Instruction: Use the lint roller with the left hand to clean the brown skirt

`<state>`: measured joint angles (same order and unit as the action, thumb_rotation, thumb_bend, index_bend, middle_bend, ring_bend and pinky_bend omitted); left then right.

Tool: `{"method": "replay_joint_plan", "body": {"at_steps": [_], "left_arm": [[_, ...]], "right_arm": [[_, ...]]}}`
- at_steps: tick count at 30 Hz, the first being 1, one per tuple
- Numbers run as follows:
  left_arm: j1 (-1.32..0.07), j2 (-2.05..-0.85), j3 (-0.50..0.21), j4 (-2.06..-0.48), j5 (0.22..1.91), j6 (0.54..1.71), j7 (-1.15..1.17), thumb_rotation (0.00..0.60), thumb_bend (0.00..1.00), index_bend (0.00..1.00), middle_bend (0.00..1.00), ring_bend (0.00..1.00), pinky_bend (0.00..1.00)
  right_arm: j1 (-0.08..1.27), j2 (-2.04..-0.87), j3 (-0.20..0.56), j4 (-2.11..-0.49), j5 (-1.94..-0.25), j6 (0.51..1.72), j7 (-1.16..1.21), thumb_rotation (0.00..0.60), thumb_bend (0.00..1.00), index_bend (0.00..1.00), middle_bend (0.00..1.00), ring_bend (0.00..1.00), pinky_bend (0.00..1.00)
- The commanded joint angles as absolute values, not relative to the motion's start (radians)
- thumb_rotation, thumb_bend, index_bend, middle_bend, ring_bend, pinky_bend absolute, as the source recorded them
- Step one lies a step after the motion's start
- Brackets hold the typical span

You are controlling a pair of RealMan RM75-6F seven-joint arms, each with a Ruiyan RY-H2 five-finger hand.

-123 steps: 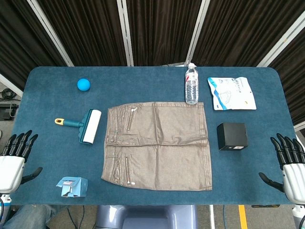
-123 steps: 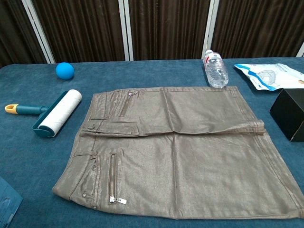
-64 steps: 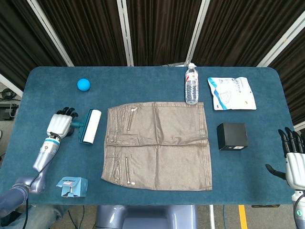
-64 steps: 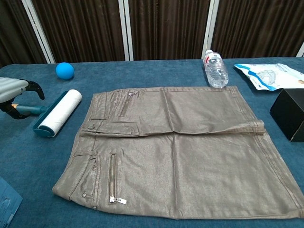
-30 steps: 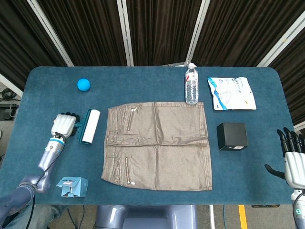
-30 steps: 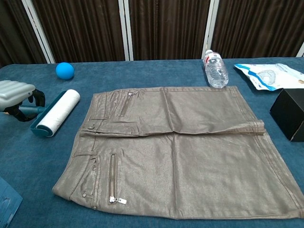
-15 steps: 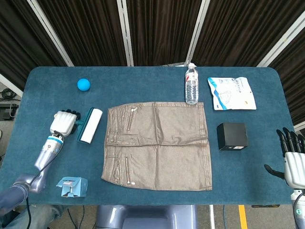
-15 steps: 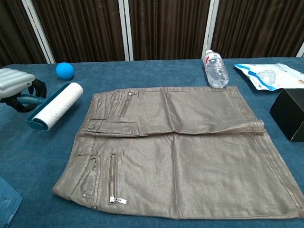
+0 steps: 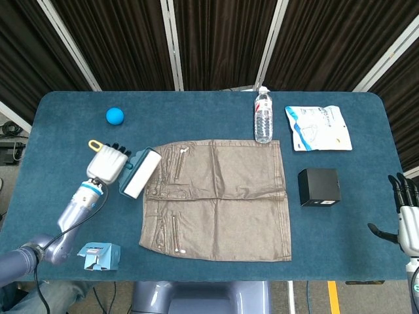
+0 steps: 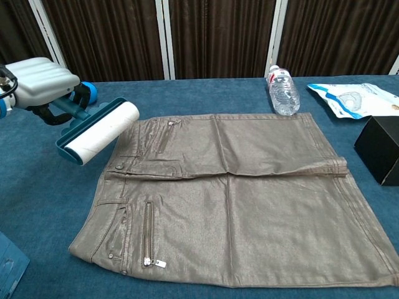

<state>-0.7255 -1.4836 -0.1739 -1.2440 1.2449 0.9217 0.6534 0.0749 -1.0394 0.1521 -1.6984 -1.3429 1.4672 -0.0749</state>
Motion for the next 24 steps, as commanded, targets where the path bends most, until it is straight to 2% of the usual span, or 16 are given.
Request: {"method": "replay_joint_plan", "body": {"at_steps": [1, 20, 24], "left_arm": [[-0.766, -1.495, -0.196, -1.284, 1.178, 0.905, 0.734, 0.6, 0.65, 0.58, 0.44, 0.36, 0.45], [-0.866, -1.625, -0.165, -1.237, 1.012, 0.897, 0.95, 0.6, 0.65, 0.6, 0.45, 0.37, 0.45], [-0.883, -1.649, -0.158, -1.243, 0.993, 0.909, 0.986, 0.6, 0.69, 0.6, 0.45, 0.38, 0.45]], "right_arm": [[0.076, -1.036, 0.156, -1.695, -1.332, 1.46, -0.065, 0.6, 0.0, 0.0, 0.0, 0.0, 0.0], [0.084, -1.022, 0.167, -1.678, -1.299, 1.434, -0.023, 0.6, 0.0, 0.0, 0.0, 0.0, 0.0], [0.084, -1.019, 0.17, -1.677, -1.294, 1.432, -0.012, 0.6, 0.0, 0.0, 0.0, 0.0, 0.0]]}}
